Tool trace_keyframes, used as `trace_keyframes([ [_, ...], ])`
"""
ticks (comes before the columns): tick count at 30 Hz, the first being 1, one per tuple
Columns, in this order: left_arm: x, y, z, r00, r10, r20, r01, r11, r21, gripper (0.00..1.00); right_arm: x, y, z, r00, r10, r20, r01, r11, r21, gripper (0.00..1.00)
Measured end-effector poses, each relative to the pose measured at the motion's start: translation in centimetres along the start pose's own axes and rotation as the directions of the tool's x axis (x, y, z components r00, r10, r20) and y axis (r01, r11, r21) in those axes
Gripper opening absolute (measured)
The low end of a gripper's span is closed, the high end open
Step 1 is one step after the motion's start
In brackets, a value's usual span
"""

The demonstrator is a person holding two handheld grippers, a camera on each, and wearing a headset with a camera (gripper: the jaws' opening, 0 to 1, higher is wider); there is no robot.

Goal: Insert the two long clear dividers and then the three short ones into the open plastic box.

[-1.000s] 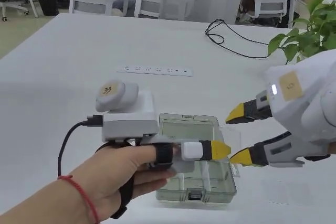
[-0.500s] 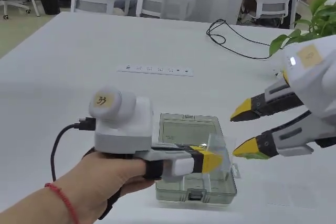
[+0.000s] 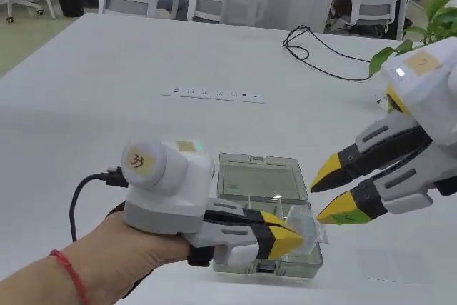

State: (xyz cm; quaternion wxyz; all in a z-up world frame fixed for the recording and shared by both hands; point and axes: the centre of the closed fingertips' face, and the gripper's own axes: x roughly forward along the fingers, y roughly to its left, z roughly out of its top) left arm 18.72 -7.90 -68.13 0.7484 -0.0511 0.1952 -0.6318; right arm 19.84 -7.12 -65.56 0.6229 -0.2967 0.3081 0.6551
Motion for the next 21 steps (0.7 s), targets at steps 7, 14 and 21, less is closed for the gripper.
trace_keyframes([
  [7, 0.0, -0.7, -0.1, 0.9994, -0.03, -0.015, 0.031, 0.998, 0.052, 0.0, 0.6, 1.2, -0.4, 0.9957, 0.092, -0.012, -0.092, 0.996, 0.017, 0.15],
  [14, 0.0, -1.6, 0.0, 0.9981, -0.062, -0.006, 0.062, 0.996, 0.065, 0.0, 1.0, 2.3, -0.5, 0.9885, 0.15, -0.013, -0.15, 0.988, 0.034, 0.11],
  [21, -0.1, -1.9, 0.2, 0.9974, -0.071, 0.007, 0.071, 0.995, 0.066, 0.0, 1.1, 2.9, -0.4, 0.984, 0.178, -0.001, -0.178, 0.983, 0.045, 0.04],
])
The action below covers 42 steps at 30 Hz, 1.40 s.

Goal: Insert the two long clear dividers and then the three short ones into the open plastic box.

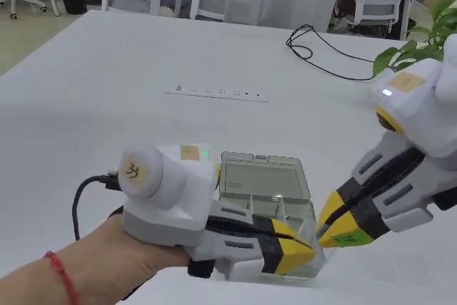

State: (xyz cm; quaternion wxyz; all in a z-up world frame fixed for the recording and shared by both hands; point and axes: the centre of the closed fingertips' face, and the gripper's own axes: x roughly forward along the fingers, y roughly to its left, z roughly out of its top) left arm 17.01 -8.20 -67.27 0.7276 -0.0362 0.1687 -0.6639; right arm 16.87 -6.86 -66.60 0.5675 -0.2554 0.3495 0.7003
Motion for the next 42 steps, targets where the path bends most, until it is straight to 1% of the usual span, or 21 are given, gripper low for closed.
trace_keyframes([
  [3, 0.0, -0.1, 0.0, 1.0, -0.001, 0.0, 0.001, 1.0, 0.01, 0.0, -0.1, 0.1, 0.0, 0.9999, 0.011, 0.009, -0.011, 1.0, 0.01, 0.03],
  [8, 0.0, -0.2, 0.0, 1.0, 0.0, 0.001, 0.0, 1.0, 0.028, 0.0, -0.1, 0.1, 0.0, 0.9997, 0.021, 0.014, -0.021, 1.0, 0.006, 0.03],
  [19, 0.0, -0.3, -0.2, 0.9999, 0.011, -0.007, -0.011, 0.999, 0.036, 0.0, 0.2, 0.5, 0.0, 0.9998, 0.019, 0.01, -0.019, 1.0, -0.002, 0.03],
  [25, -0.2, -0.2, -0.4, 0.9996, 0.025, -0.013, -0.024, 0.999, 0.036, 0.0, 0.3, 0.6, 0.0, 0.9999, 0.017, 0.004, -0.017, 1.0, -0.004, 0.03],
  [27, -0.3, 0.0, -0.6, 0.9992, 0.033, -0.021, -0.032, 0.999, 0.034, 0.03, 0.3, 0.5, 0.0, 0.9999, 0.013, 0.003, -0.013, 1.0, -0.007, 0.03],
  [32, -0.5, 0.0, -0.8, 0.9989, 0.041, -0.022, -0.04, 0.999, 0.027, 0.06, 0.3, 0.3, 0.1, 1.0, 0.004, 0.007, -0.004, 1.0, -0.005, 0.03],
  [35, -0.6, 0.3, -0.9, 0.9982, 0.056, -0.023, -0.055, 0.998, 0.024, 0.11, 0.3, 0.3, 0.2, 1.0, -0.002, 0.008, 0.002, 1.0, -0.004, 0.03],
  [39, -0.8, 0.4, -1.1, 0.9974, 0.068, -0.024, -0.067, 0.997, 0.024, 0.14, 0.2, 0.2, 0.3, 0.9999, -0.011, 0.011, 0.011, 1.0, -0.004, 0.03],
  [42, -1.0, 0.6, -1.4, 0.9963, 0.079, -0.034, -0.078, 0.996, 0.031, 0.17, 0.2, -0.1, 0.4, 0.9997, -0.019, 0.015, 0.019, 1.0, -0.003, 0.03],
])
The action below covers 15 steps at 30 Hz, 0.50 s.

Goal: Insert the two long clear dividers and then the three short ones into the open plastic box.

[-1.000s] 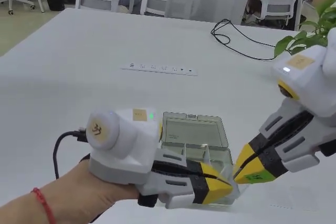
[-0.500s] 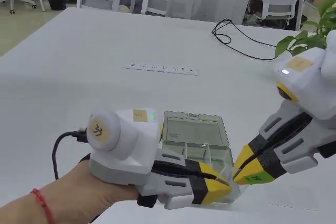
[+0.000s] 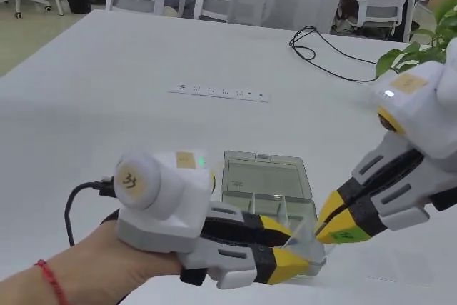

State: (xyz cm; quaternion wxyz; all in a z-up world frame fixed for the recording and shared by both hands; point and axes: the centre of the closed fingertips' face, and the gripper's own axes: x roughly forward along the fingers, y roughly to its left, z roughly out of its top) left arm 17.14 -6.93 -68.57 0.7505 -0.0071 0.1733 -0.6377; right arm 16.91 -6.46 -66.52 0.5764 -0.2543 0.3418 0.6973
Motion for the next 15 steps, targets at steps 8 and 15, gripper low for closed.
trace_keyframes([
  [8, -0.9, 1.4, -0.6, 0.9987, 0.05, -0.007, -0.05, 0.999, -0.004, 0.3, -0.1, -1.0, 0.1, 0.9995, -0.03, 0.008, 0.03, 1.0, 0.004, 0.03],
  [15, -2.3, 3.2, -1.2, 0.9939, 0.109, -0.013, -0.109, 0.994, 0.006, 0.52, -0.2, -2.5, 0.4, 0.9979, -0.063, 0.015, 0.063, 0.998, 0.012, 0.03],
])
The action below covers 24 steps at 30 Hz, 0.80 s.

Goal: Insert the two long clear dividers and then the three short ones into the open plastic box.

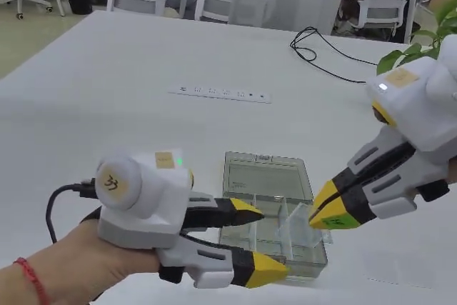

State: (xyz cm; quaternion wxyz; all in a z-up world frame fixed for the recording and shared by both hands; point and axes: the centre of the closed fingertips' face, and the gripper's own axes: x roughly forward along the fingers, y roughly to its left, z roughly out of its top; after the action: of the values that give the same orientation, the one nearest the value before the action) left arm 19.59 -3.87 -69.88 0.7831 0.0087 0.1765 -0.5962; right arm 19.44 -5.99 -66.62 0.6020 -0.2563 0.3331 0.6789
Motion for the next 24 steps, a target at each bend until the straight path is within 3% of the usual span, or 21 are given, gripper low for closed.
trace_keyframes([
  [16, -2.0, 3.2, -1.7, 0.9966, 0.077, -0.029, -0.076, 0.997, 0.018, 0.84, 2.1, -3.8, 0.8, 0.9977, -0.067, -0.003, 0.067, 0.998, 0.003, 0.03],
  [24, -2.6, 4.0, -2.7, 0.9941, 0.096, -0.052, -0.094, 0.995, 0.035, 0.99, 3.9, -6.4, 0.8, 0.9927, -0.12, -0.01, 0.12, 0.993, 0.006, 0.03],
])
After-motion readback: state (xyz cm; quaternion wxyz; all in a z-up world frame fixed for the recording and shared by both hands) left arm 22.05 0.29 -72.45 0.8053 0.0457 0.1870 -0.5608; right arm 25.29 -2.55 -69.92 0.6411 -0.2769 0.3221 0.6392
